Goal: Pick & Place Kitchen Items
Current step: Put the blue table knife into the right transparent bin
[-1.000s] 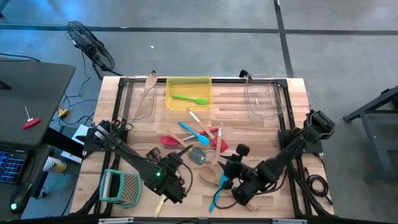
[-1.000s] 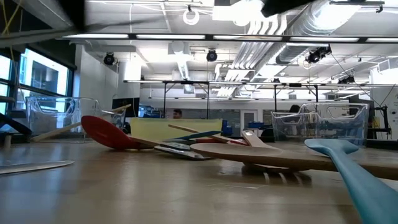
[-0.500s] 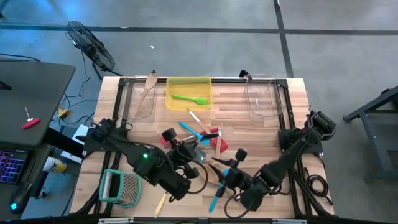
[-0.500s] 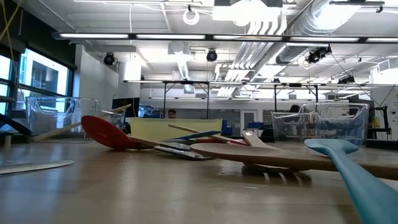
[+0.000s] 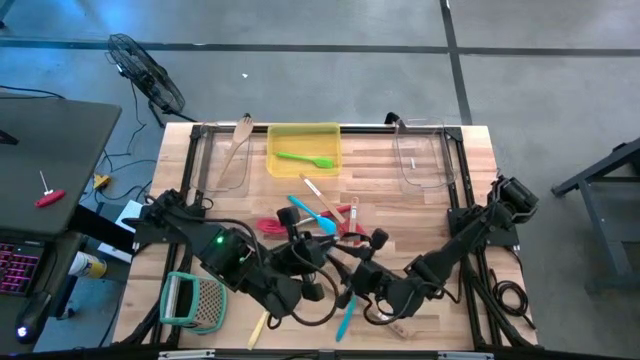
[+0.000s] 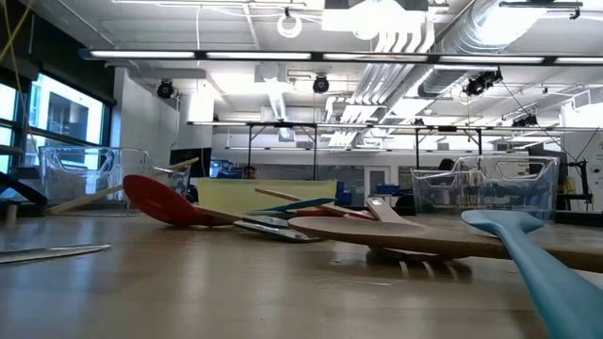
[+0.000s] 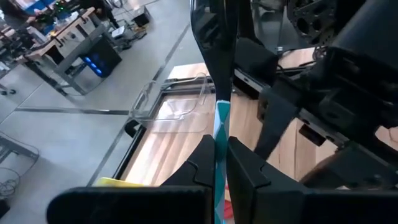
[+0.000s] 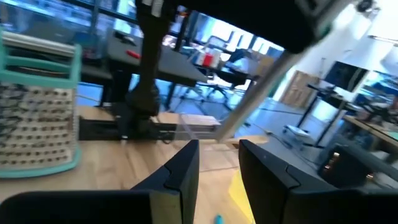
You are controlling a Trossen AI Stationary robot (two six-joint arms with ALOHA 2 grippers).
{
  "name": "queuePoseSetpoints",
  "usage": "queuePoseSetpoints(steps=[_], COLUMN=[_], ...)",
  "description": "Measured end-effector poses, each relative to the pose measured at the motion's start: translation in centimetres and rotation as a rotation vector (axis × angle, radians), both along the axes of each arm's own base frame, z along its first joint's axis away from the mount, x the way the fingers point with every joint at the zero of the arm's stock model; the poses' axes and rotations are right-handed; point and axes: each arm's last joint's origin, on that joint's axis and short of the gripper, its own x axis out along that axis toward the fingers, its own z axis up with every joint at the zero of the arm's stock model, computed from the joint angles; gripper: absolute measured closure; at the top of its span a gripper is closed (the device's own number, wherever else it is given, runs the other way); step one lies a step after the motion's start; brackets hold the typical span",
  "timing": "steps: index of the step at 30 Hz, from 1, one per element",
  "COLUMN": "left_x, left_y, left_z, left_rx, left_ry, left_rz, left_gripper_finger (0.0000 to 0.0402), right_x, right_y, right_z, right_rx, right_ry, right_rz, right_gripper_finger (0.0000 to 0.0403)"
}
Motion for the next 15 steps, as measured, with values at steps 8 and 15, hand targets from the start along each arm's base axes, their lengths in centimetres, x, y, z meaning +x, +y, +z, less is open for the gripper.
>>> queuePoseSetpoints(steps=[8,15], left_x=[0.3,0.3], left_y=[-0.2,-0.2], left_z=[0.3,0.4], left_rx=[0.014,0.021], left_ry=[-0.018,-0.020], left_rz=[-0.020,-0.026], left_gripper_finger=[0.0392,0.0392], right_x=[0.0,0.5], right_y=[-0.1,-0.7], right_z=[0.4,1.0], right_rx=[0.028,0.035], right_ry=[-0.037,-0.073], right_rz=[-0.012,-0.015], right_gripper_finger=[0.0298,0.0298])
